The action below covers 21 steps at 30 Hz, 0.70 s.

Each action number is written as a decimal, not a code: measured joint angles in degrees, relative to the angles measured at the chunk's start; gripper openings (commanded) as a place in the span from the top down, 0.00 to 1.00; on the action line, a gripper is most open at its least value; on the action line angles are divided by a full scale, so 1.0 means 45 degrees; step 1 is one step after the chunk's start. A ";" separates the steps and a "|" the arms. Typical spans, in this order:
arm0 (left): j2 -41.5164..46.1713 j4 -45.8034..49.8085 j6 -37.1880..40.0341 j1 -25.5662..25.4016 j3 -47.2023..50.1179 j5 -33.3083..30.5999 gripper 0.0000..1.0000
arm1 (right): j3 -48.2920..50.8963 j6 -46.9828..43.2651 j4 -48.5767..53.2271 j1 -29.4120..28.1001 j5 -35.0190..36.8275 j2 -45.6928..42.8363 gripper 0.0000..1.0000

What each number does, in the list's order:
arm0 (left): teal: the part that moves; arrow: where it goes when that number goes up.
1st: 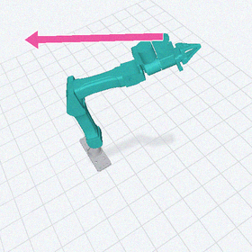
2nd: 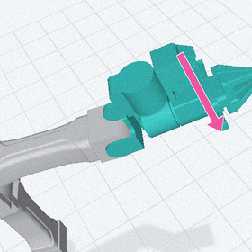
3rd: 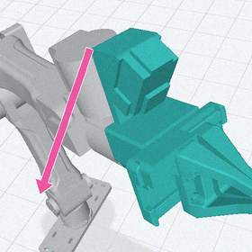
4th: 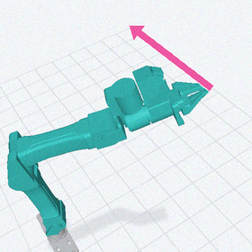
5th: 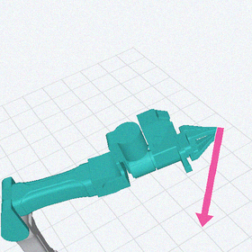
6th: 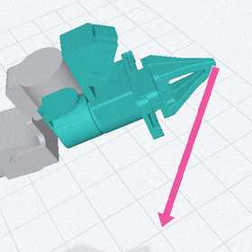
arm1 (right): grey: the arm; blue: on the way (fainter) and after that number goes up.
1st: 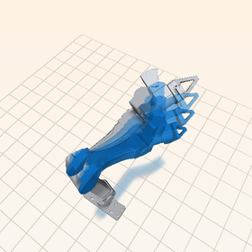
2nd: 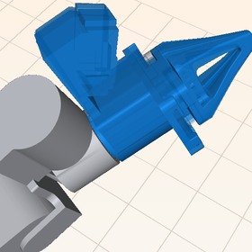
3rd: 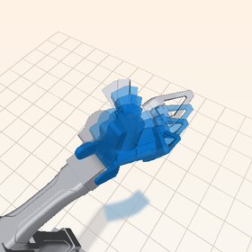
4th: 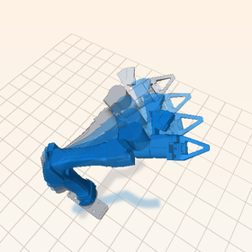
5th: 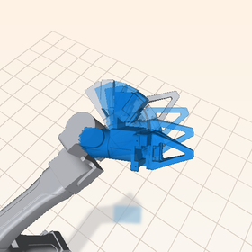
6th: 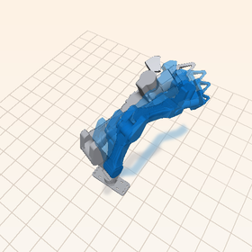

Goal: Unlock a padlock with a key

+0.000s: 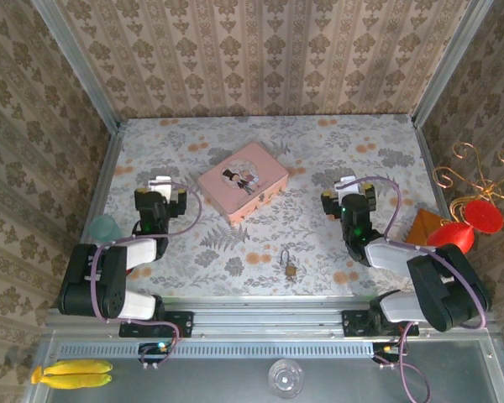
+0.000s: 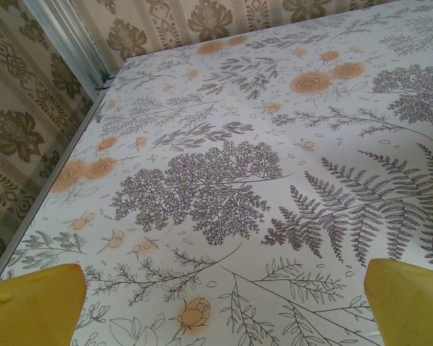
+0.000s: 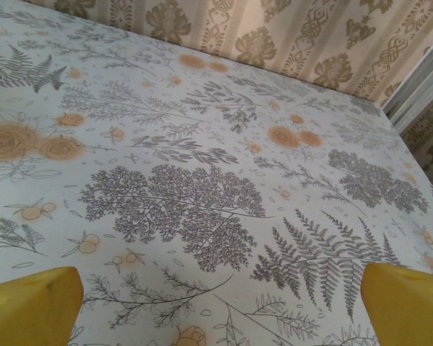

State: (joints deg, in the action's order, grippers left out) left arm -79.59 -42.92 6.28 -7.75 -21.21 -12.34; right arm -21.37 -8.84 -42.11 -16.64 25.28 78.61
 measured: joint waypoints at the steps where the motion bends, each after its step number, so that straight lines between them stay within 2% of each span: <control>1: 0.0000 -0.0005 0.0000 0.0039 0.0000 0.0000 0.00 | 0.0000 0.0000 -0.0112 0.0126 -0.0126 0.0053 0.00; 4: -0.0078 -0.0374 -0.0005 0.0155 0.0049 0.0083 0.00 | 0.0005 0.0029 -0.0466 0.0447 -0.0529 0.0068 0.00; 8: -0.1744 -0.3021 -0.0005 0.0345 0.0563 0.0083 0.00 | 0.0010 0.0185 -0.1088 0.0923 -0.1107 0.0641 0.00; 11: -0.2336 -0.3045 -0.0010 0.0413 0.0850 0.0146 0.00 | 0.0019 0.0447 -0.1005 0.1418 -0.1622 0.0860 0.00; 21: -0.2346 -0.2895 -0.0301 0.0899 0.0194 0.0175 0.00 | 0.0486 0.1078 -0.1928 0.2229 -0.3011 0.0894 0.00</control>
State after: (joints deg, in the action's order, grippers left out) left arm -90.15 -55.94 4.93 -3.70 -20.34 -11.55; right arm -19.18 -3.99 -50.78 -6.61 11.73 82.63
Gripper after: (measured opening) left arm 0.999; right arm 0.999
